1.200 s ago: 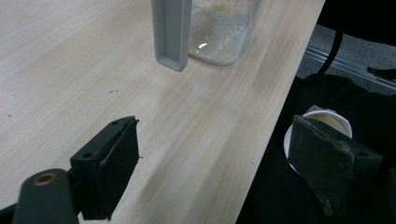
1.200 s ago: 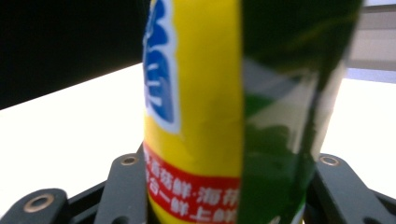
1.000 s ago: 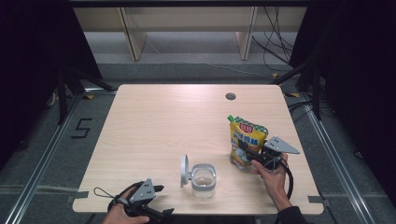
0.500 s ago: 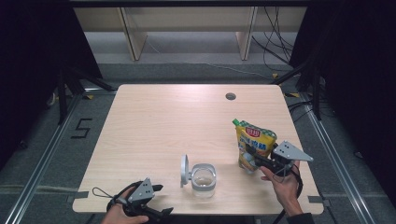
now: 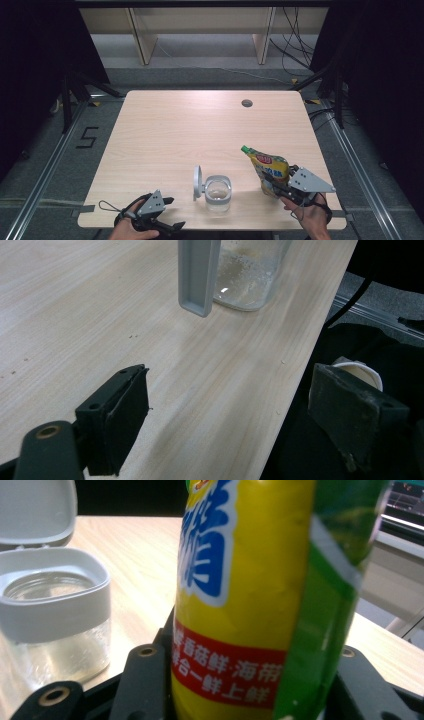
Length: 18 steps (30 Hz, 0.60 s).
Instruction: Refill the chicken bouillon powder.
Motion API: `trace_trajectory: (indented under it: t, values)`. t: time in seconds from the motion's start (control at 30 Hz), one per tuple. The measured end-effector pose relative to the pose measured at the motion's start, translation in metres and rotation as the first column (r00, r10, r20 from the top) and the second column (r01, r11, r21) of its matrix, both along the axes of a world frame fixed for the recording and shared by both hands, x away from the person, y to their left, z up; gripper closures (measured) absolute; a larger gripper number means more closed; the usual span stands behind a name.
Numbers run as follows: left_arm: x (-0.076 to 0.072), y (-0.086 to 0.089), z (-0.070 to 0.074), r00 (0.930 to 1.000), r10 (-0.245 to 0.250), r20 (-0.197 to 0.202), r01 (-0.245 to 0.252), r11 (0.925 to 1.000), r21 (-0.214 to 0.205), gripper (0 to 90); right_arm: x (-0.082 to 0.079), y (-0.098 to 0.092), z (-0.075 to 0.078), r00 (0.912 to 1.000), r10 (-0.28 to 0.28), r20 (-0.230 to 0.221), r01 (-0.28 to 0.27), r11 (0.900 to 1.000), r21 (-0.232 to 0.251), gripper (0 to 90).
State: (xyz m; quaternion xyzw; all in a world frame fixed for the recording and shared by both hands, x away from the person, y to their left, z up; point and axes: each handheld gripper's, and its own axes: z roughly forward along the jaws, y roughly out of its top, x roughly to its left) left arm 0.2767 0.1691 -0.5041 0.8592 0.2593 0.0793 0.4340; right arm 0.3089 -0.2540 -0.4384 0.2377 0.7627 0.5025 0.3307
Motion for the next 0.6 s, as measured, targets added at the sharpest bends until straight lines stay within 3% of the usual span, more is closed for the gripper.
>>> trace_trajectory:
  t: [0.2,0.3,0.33,0.37,0.43,0.47,0.6]
  values:
    - [0.000,-0.001,-0.001,1.0000,0.004,-0.007,-0.004,0.9999,-0.012,15.8,-0.012,0.011,0.002,0.9991,0.037,0.021,-0.035,0.9948,-0.095,56.8]
    - [0.000,-0.001,-0.001,1.0000,0.004,-0.008,-0.004,0.9999,-0.010,15.8,-0.021,0.021,0.002,0.9982,0.059,0.011,-0.057,0.9835,-0.172,56.9]
    - [-0.001,-0.003,-0.002,0.9998,0.011,-0.015,-0.011,0.9994,-0.031,15.8,-0.022,0.023,0.002,0.9974,0.065,0.032,-0.057,0.9805,-0.188,57.1]
    - [0.000,-0.001,-0.001,1.0000,0.004,-0.009,-0.004,0.9999,-0.009,15.8,-0.024,0.025,0.002,0.9975,0.065,0.028,-0.058,0.9775,-0.203,57.6]
    - [-0.001,-0.001,-0.001,1.0000,0.005,-0.006,-0.005,0.9999,-0.012,15.8,-0.027,0.028,0.003,0.9970,0.069,0.035,-0.059,0.9708,-0.233,57.9]
    - [0.001,0.000,0.000,1.0000,-0.007,-0.003,0.007,0.9999,0.007,15.8,-0.027,0.029,0.004,0.9951,0.085,0.050,-0.070,0.9647,-0.254,57.9]
    - [0.000,-0.002,-0.001,1.0000,0.001,-0.009,-0.001,1.0000,-0.006,15.9,-0.031,0.039,0.003,0.9921,0.105,0.069,-0.073,0.9315,-0.356,58.0]
